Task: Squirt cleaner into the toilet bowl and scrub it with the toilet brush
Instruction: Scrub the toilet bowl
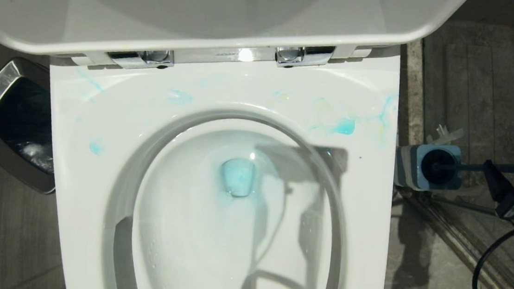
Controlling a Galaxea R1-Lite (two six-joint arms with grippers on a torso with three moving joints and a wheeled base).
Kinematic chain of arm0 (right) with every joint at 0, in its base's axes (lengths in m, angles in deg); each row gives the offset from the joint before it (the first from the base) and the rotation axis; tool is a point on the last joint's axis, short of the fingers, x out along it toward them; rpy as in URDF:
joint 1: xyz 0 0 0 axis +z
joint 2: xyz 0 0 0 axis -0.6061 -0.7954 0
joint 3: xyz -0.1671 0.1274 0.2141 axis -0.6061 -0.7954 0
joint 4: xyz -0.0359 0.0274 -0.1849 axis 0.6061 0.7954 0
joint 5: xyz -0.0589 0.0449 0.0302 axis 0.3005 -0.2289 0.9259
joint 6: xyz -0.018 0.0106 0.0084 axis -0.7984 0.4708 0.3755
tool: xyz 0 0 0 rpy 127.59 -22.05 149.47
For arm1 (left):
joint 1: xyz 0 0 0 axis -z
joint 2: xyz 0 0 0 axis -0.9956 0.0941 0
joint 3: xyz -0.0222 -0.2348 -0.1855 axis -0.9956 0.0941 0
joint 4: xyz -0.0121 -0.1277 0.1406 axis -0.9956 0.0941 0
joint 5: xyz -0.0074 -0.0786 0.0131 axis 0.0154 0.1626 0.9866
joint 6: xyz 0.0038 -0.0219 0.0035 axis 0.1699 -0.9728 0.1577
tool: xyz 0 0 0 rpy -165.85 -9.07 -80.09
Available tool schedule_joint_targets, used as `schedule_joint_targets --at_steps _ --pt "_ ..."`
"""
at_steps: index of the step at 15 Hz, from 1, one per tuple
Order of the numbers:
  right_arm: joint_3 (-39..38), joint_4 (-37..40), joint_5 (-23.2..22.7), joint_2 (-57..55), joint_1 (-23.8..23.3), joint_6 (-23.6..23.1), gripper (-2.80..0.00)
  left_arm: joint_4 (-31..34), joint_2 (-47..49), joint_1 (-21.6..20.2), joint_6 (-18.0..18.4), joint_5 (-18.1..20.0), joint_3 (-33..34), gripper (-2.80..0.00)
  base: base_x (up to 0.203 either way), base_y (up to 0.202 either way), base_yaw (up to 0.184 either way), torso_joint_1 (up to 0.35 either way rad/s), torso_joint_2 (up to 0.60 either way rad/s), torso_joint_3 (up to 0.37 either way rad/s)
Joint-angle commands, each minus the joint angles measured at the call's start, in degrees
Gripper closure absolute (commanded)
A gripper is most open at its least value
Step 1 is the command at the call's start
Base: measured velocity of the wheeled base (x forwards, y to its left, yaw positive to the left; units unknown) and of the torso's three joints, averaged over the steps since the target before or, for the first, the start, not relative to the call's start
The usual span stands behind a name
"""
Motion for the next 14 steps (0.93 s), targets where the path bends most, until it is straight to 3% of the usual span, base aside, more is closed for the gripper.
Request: schedule_joint_targets --at_steps 1,10,11,14 --pt "4.2 -0.5 -1.7 -3.5 0.0 1.3 -2.8 0.0 0.0 0.0 0.0 0.0 0.0 0.0 0.0 0.0 0.0 0.0 0.0 0.0" --pt "8.3 -0.5 -5.8 -4.8 0.3 1.9 -2.8 0.0 0.0 0.0 0.0 0.0 0.0 0.0 0.0 0.0 0.0 0.0 0.0 0.0" --pt "8.7 -0.5 -5.8 -4.8 0.3 1.9 0.0 0.0 0.0 0.0 0.0 0.0 -0.1 0.0 0.0 0.0 0.0 0.0 0.0 0.0" --pt "8.6 -0.5 -6.2 -4.4 0.4 0.5 0.0 0.0 0.0 0.0 0.0 0.0 -0.1 0.0 0.0 0.0 0.0 0.0 0.0 0.0"
